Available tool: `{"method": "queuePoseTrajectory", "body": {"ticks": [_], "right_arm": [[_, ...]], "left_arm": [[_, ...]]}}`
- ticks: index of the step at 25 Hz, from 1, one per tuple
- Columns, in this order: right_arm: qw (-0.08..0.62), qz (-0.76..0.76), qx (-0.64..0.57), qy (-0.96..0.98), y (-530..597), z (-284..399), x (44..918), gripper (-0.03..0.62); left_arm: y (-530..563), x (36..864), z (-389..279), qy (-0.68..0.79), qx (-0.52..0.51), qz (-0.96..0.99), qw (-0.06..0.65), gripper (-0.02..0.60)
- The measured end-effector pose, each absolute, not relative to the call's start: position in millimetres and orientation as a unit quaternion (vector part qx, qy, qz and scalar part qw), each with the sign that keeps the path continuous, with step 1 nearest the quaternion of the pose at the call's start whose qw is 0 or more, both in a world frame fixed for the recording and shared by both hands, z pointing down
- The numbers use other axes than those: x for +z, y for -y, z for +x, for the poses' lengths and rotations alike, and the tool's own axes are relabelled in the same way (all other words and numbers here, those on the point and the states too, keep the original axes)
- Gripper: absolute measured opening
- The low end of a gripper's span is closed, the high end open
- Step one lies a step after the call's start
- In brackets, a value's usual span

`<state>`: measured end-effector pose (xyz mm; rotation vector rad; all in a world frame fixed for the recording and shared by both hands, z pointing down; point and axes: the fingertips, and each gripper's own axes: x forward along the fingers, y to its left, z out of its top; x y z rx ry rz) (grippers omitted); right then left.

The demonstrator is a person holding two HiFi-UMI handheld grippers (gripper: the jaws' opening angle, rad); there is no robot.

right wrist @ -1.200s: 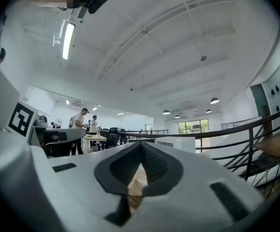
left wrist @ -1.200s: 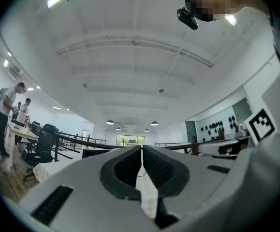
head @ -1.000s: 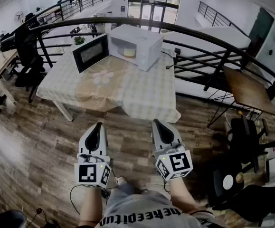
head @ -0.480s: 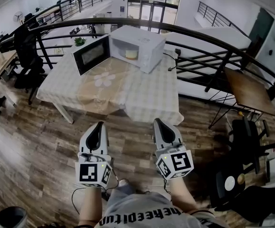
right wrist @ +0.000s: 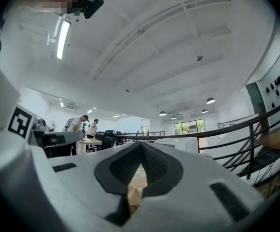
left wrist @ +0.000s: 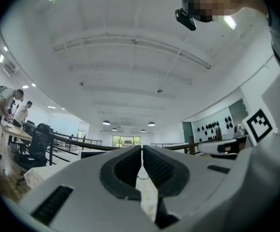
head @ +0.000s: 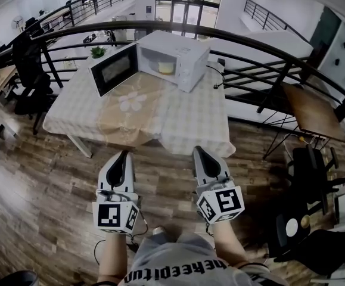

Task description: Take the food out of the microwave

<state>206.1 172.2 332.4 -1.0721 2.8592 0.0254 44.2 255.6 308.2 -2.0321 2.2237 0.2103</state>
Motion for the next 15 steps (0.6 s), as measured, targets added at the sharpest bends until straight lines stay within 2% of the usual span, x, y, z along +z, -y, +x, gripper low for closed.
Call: {"method": "queuePoseTrajectory", "body": {"ticks": [15], "right_arm": [[0.033, -0.367, 0.011, -0.929, -137.6, 173.0, 334.7, 0.005]], "left_arm": [[-226.2, 321.6, -0.9, -0.732, 0.076, -0.676, 0.044, 0.012]]}}
